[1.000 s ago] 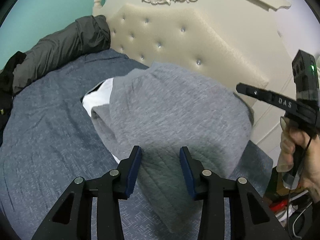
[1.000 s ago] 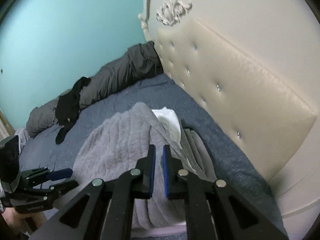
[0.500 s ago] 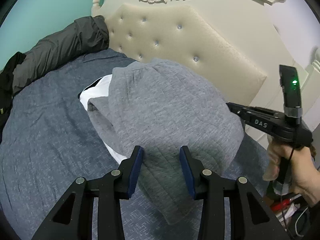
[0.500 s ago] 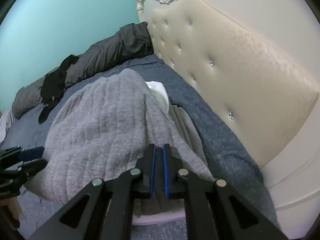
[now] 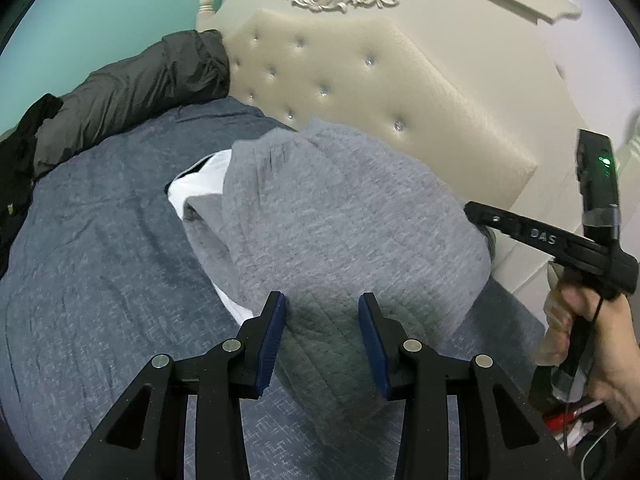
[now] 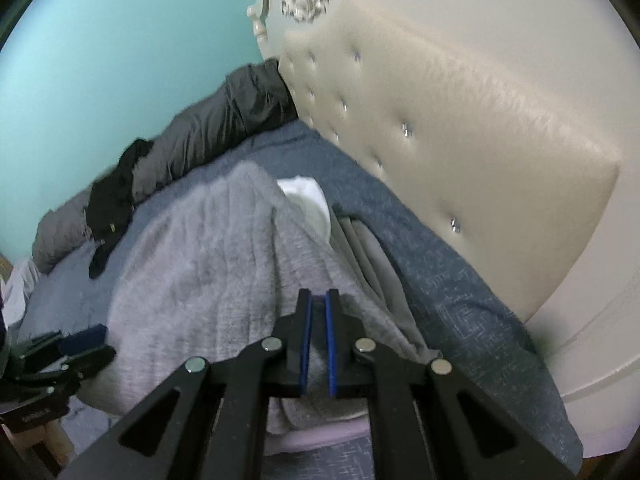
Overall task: Fold clothes
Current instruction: 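Lower the grey stack onto the folded white and dark garments with both grippers, then open both grippers and withdraw them from the stacked garments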
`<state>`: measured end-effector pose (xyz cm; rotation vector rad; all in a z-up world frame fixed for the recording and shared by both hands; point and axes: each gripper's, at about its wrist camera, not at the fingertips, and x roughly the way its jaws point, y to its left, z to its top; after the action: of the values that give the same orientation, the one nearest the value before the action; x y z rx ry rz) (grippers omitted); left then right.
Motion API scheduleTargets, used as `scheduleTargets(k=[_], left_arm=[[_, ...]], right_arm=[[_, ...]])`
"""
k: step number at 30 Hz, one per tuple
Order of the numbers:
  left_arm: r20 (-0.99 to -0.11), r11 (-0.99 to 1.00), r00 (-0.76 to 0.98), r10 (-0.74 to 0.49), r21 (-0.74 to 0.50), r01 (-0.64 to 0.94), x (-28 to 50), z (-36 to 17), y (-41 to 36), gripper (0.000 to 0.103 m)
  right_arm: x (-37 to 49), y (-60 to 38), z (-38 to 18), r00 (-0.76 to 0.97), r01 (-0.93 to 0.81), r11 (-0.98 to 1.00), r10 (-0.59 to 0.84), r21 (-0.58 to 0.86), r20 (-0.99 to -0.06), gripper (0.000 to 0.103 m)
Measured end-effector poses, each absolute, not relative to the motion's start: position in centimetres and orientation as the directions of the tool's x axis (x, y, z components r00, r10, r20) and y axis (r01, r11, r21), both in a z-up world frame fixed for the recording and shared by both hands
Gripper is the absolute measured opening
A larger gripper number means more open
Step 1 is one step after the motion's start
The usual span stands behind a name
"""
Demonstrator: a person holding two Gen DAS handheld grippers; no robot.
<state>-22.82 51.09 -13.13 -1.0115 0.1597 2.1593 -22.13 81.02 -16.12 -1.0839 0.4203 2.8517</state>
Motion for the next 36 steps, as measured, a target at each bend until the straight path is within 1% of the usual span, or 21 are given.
scheduleTargets(k=[3,9,10,11,18,21,25,29,31,36], left_arm=[[-0.698,-0.721,-0.422,0.578,-0.194,-0.665,-22.2,-12.0,50.4,0.042],[-0.671,-0.718,-0.441,0.595,-0.198,-0.667,-20.5,-9.2,48.7,0.042],[-0.666,-0.717,-0.444,0.599,-0.200,-0.668,-20.1,-8.7,48.3,0.043],[-0.663,-0.716,-0.446,0.601,-0.199,-0.669,-19.7,-8.3,48.0,0.043],[-0.633,-0.709,-0.465,0.619,-0.197,-0.677,-16.3,-4.9,45.9,0.044],[-0.618,-0.701,-0.466,0.633,-0.202,-0.684,-14.8,-3.6,45.0,0.051],[-0.603,-0.695,-0.473,0.642,-0.197,-0.692,-13.0,-2.1,43.9,0.052],[-0.593,-0.697,-0.487,0.641,-0.185,-0.693,-11.5,-0.9,42.9,0.053],[-0.588,-0.698,-0.493,0.641,-0.181,-0.692,-10.8,-0.4,42.2,0.057],[-0.572,-0.706,-0.515,0.639,-0.169,-0.688,-9.1,0.6,40.8,0.064]], right_arm=[[-21.0,80.5,-14.8,-0.761,-0.153,-0.965,-0.022,0.212,-0.648,0.004],[-17.7,80.4,-12.1,-0.786,-0.174,-0.959,-0.002,0.224,-0.618,0.005],[-17.1,80.3,-11.6,-0.790,-0.179,-0.958,0.004,0.224,-0.613,0.007],[-16.5,80.2,-11.2,-0.794,-0.183,-0.957,0.010,0.223,-0.608,0.008],[-12.4,78.8,-8.0,-0.811,-0.213,-0.950,0.040,0.230,-0.583,0.008],[-10.7,78.0,-6.7,-0.823,-0.214,-0.945,0.038,0.247,-0.567,0.008],[-8.6,76.6,-5.1,-0.833,-0.205,-0.947,0.035,0.248,-0.552,0.009],[-7.0,75.2,-4.0,-0.836,-0.195,-0.950,0.031,0.244,-0.548,0.012],[-6.1,74.6,-3.5,-0.837,-0.194,-0.951,0.034,0.239,-0.545,0.013],[-4.1,73.1,-2.6,-0.835,-0.204,-0.952,0.047,0.229,-0.548,0.015]])
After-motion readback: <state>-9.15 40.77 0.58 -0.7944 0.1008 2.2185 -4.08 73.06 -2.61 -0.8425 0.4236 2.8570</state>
